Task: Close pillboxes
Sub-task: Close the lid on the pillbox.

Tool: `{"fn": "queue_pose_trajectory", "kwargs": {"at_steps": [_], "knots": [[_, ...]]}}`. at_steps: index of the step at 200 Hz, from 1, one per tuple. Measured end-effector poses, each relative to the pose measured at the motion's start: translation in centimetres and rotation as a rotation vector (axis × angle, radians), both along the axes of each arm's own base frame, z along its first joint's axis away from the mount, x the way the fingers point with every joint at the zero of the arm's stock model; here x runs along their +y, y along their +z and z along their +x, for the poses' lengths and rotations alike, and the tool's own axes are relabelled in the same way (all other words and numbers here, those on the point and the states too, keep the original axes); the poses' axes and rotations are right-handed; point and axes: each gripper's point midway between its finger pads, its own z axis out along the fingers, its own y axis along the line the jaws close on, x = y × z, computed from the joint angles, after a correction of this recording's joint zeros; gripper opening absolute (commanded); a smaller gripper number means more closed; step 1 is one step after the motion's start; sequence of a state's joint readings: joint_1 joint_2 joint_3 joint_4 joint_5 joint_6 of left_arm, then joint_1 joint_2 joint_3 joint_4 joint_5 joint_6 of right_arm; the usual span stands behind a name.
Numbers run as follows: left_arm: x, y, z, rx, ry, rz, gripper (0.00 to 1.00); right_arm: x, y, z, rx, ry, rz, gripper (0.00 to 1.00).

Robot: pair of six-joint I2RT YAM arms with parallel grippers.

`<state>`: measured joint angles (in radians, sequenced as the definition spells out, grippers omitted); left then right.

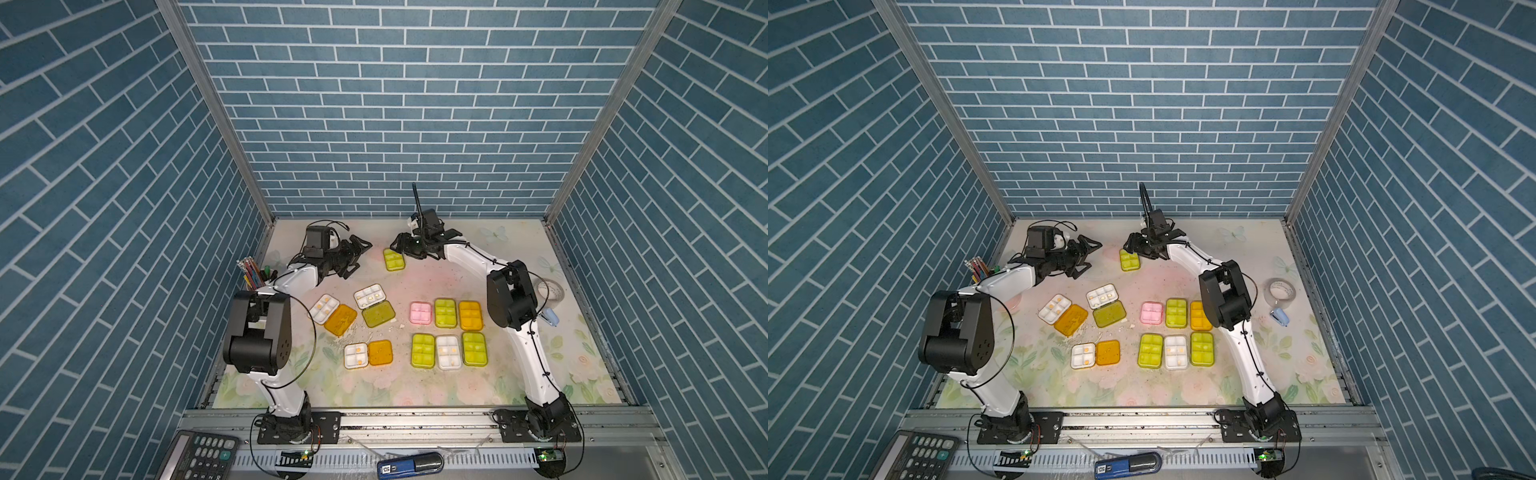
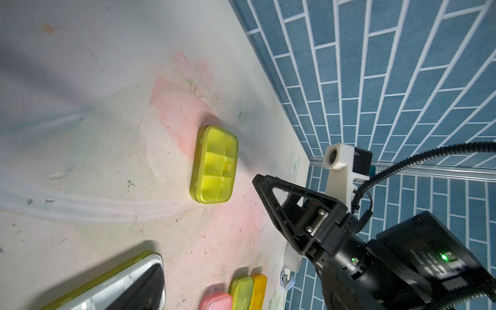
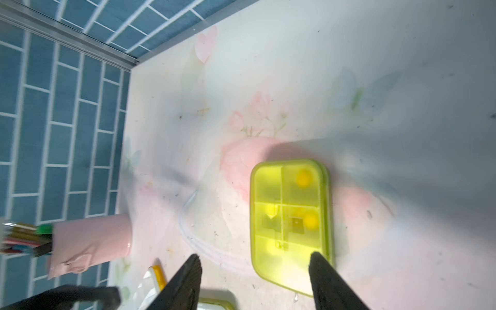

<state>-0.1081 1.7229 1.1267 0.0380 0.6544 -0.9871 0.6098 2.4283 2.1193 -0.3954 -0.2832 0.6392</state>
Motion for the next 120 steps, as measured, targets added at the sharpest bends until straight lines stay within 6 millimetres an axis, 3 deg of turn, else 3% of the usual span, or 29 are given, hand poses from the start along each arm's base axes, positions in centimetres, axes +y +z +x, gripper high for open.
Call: {"fn": "queue_pose_trajectory", "kwargs": {"at_steps": [61, 120], "knots": [[0.0, 0.7, 0.0, -0.017, -0.001, -0.004, 0.93, -0.6, -3.9, -0.1, -0.011, 0.018, -0.217, 0.65], [0.0, 0.6, 0.0, -0.017, -0.001, -0.004, 0.93, -0.8, -5.2, -0.4, 0.002, 0.045, -0.275, 0.65]]}}
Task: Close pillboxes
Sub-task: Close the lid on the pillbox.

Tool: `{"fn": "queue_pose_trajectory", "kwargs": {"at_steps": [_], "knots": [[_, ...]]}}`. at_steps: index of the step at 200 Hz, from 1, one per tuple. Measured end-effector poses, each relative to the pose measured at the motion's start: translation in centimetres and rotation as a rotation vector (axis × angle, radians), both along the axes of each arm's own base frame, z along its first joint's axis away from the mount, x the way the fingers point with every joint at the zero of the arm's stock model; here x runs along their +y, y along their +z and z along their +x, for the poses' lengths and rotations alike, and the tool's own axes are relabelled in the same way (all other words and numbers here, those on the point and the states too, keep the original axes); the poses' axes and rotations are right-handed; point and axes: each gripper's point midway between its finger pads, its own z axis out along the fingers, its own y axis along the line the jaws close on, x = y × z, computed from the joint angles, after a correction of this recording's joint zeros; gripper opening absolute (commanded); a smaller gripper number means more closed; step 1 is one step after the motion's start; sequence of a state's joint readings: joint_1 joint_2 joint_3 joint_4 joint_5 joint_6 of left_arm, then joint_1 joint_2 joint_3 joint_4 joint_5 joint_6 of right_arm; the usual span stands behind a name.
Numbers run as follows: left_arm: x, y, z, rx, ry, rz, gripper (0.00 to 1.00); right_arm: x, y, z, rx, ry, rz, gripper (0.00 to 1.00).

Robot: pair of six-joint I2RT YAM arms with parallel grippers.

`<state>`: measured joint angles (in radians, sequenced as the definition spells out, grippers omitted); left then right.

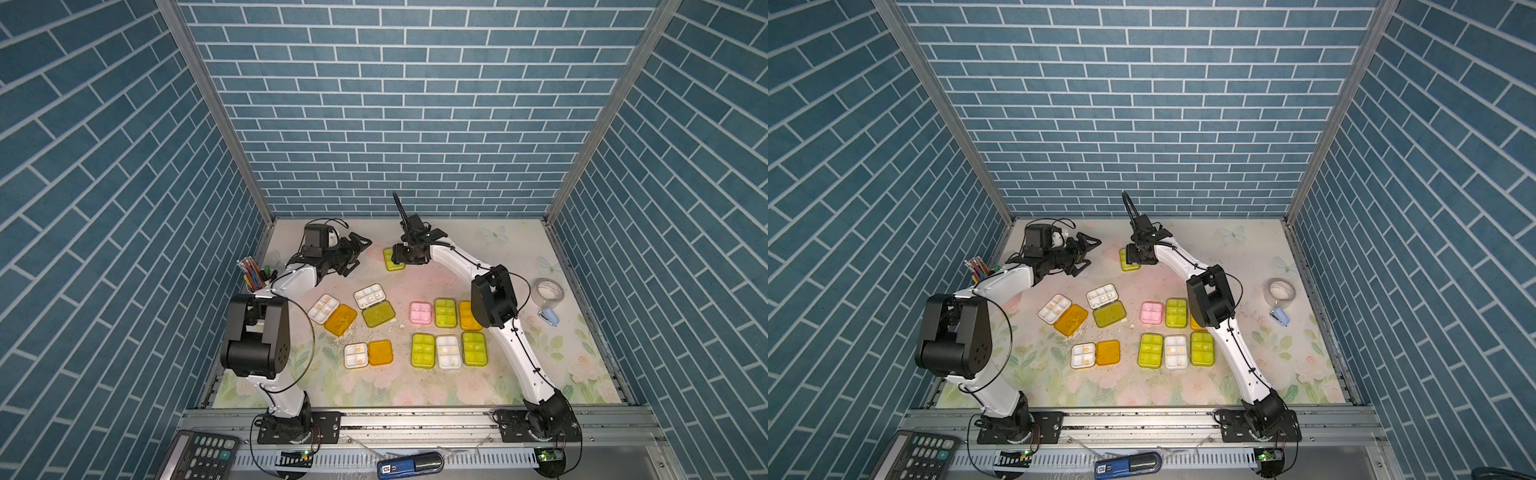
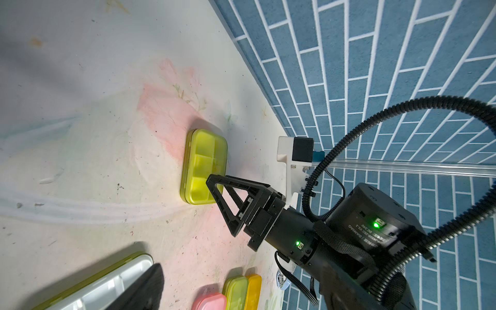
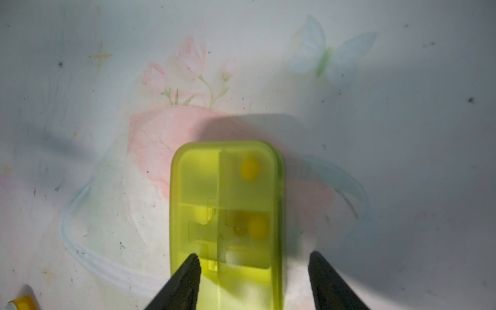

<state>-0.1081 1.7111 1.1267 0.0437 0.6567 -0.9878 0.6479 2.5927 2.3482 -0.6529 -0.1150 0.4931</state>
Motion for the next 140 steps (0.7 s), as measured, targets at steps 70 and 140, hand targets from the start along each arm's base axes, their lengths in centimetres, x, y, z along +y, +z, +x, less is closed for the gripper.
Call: {"fn": "queue_pose_trajectory", "kwargs": {"at_steps": [70, 140], "knots": [[0.05, -0.16, 0.01, 0.004, 0.000, 0.001, 0.93, -0.12, 0.02, -0.11, -0.008, -0.004, -0.028, 0.64], [0.23, -0.24, 0.05, 0.002, 0.001, 0.006, 0.92, -0.15, 0.01, -0.25, -0.009, -0.014, -0.070, 0.63]]}}
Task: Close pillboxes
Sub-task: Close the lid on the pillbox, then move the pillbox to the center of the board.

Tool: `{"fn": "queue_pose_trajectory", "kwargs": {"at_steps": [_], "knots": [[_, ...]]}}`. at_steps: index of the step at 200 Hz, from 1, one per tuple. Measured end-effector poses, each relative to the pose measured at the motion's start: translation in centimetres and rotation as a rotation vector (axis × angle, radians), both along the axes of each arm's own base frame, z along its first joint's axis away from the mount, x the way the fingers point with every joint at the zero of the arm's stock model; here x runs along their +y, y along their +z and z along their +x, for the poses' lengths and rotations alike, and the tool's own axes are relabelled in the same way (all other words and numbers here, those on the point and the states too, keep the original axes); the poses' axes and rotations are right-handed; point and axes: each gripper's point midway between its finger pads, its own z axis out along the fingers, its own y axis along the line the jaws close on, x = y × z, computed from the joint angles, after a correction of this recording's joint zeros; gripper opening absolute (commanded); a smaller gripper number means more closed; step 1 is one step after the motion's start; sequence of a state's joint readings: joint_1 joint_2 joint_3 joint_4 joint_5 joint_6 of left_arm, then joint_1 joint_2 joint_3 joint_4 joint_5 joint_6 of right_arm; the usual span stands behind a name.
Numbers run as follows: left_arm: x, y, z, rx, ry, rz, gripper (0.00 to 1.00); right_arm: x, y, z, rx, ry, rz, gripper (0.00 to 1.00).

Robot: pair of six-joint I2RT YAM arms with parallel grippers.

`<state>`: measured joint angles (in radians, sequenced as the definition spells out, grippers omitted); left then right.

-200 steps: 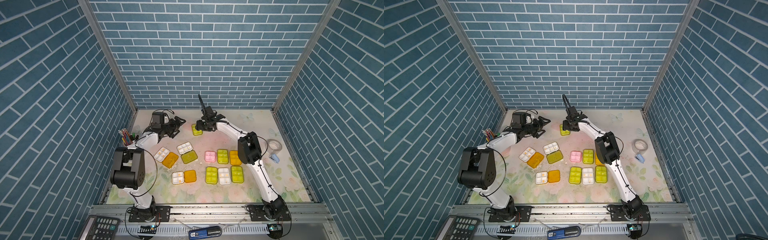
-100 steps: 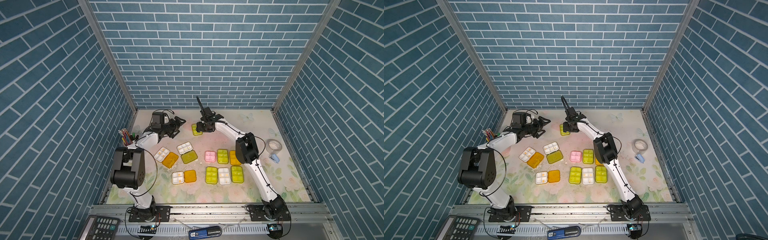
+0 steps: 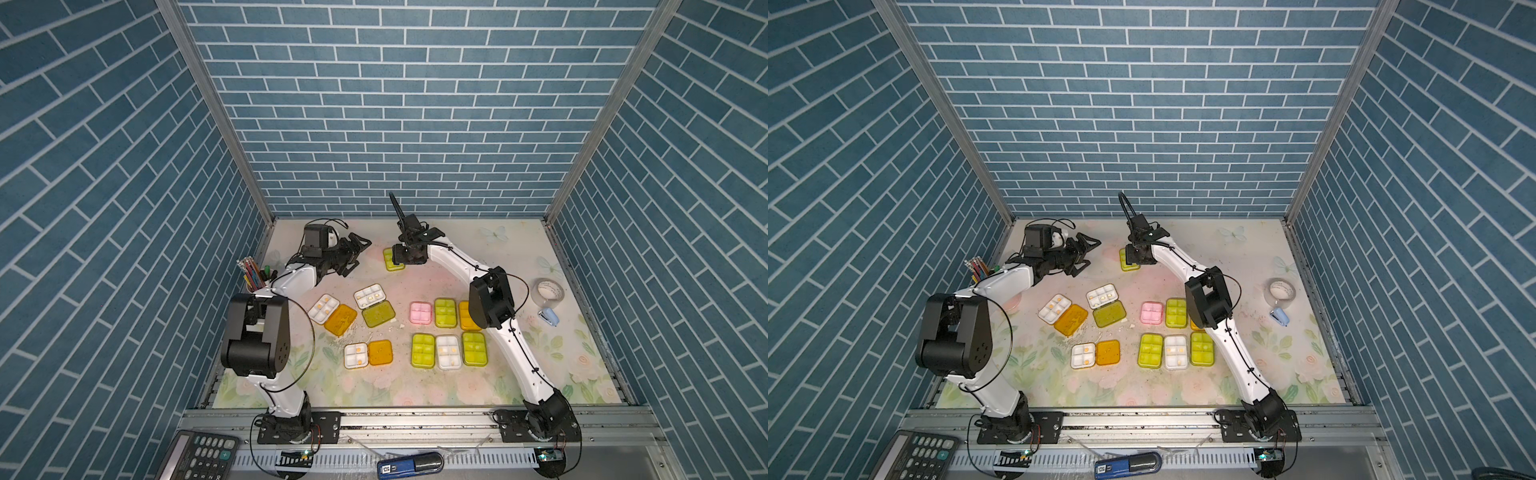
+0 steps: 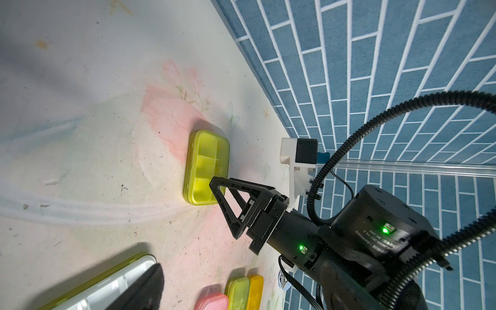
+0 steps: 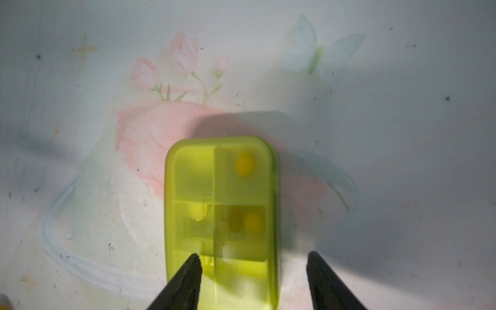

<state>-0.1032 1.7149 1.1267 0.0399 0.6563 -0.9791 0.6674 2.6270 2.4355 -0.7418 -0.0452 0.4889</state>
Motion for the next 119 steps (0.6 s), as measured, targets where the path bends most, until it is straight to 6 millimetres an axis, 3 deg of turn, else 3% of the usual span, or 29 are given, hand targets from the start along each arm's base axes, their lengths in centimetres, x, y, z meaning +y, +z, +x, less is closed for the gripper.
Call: {"fn": "queue_pose_trajectory", "kwargs": {"at_steps": [35, 67, 119], "knots": [[0.0, -0.1, 0.0, 0.003, 0.000, 0.000, 0.92, 0.1, 0.0, -0.1, 0.003, 0.000, -0.011, 0.63], [0.0, -0.2, 0.0, 0.005, 0.000, 0.001, 0.93, 0.3, 0.0, -0.5, 0.010, 0.014, -0.020, 0.75], [0.0, -0.5, 0.0, 0.012, 0.000, 0.001, 0.93, 2.3, -0.7, -1.9, -0.018, 0.105, -0.055, 0.81]]}}
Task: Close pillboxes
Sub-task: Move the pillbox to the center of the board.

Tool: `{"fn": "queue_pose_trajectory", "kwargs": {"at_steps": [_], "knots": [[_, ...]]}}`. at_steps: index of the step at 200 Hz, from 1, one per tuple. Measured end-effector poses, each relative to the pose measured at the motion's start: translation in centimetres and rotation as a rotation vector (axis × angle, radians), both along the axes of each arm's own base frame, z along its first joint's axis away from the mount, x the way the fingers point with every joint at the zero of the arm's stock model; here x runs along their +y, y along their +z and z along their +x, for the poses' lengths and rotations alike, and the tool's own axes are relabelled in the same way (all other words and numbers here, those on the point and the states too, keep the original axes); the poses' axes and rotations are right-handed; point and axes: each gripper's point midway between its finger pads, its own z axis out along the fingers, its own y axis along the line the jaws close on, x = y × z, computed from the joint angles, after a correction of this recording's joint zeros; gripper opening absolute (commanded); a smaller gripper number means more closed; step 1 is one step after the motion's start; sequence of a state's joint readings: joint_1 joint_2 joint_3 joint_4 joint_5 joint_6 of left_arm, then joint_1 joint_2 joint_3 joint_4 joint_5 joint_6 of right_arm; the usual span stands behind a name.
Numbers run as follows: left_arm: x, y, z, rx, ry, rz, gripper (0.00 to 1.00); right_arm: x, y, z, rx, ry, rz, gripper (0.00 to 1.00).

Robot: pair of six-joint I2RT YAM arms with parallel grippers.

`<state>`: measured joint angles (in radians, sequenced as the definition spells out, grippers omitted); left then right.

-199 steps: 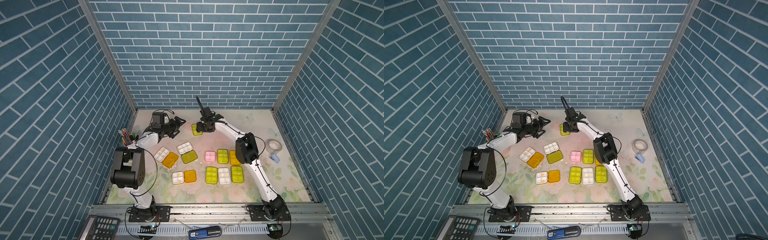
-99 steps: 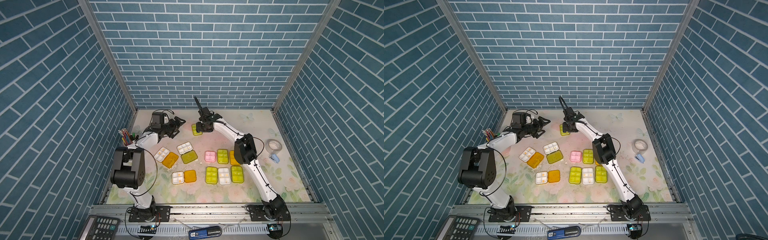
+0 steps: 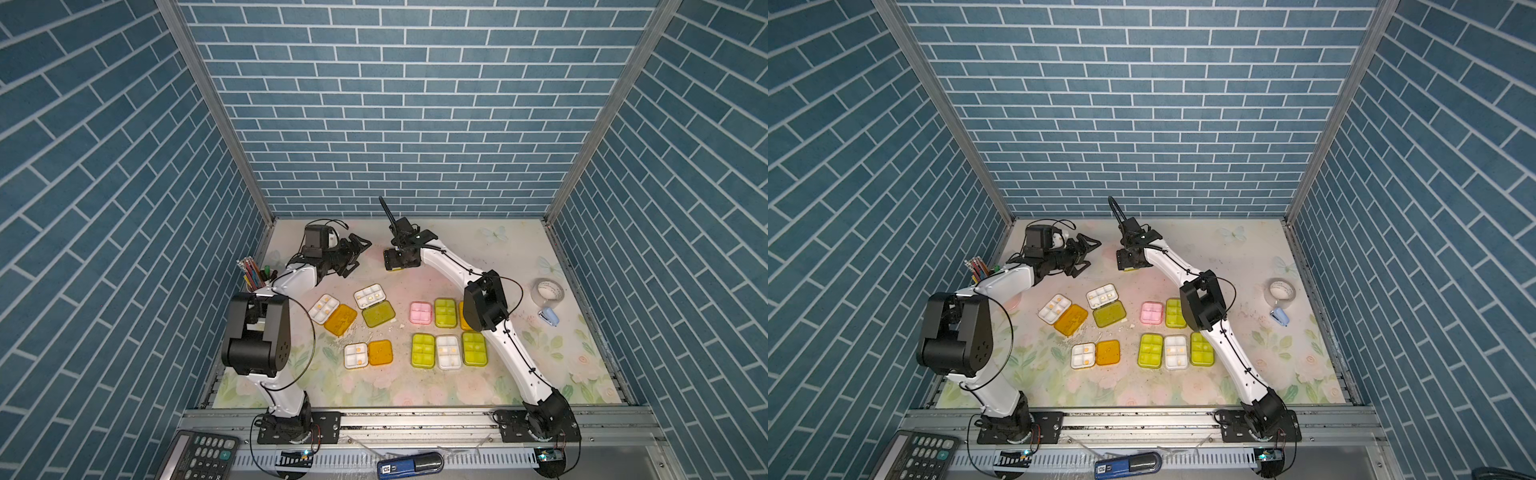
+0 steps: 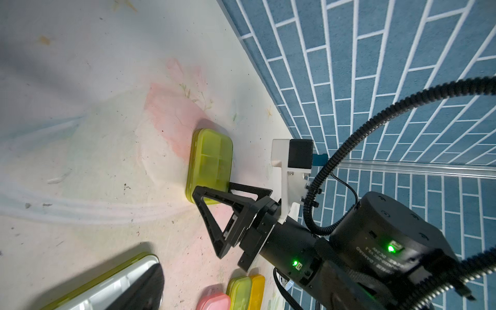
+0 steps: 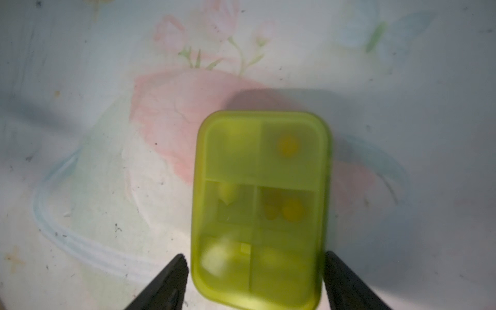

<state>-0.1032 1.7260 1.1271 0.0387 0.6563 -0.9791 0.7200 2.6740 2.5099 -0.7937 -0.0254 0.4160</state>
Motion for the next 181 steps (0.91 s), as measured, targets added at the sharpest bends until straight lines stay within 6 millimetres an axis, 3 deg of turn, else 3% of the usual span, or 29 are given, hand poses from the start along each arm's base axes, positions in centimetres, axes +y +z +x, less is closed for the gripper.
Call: {"fn": "queue_pose_trajectory", "kwargs": {"at_steps": [42, 134, 181], "knots": [[0.0, 0.0, 0.0, 0.001, 0.000, -0.001, 0.93, 0.4, -0.4, 0.2, -0.048, 0.017, -0.050, 0.78], [0.0, -0.1, 0.1, 0.001, 0.001, -0.002, 0.93, -0.5, -0.5, 1.3, -0.101, -0.026, -0.104, 0.70], [-0.1, 0.0, 0.1, 0.000, 0.001, -0.009, 0.93, -2.1, -0.4, -0.4, -0.089, -0.023, -0.111, 0.69]]}}
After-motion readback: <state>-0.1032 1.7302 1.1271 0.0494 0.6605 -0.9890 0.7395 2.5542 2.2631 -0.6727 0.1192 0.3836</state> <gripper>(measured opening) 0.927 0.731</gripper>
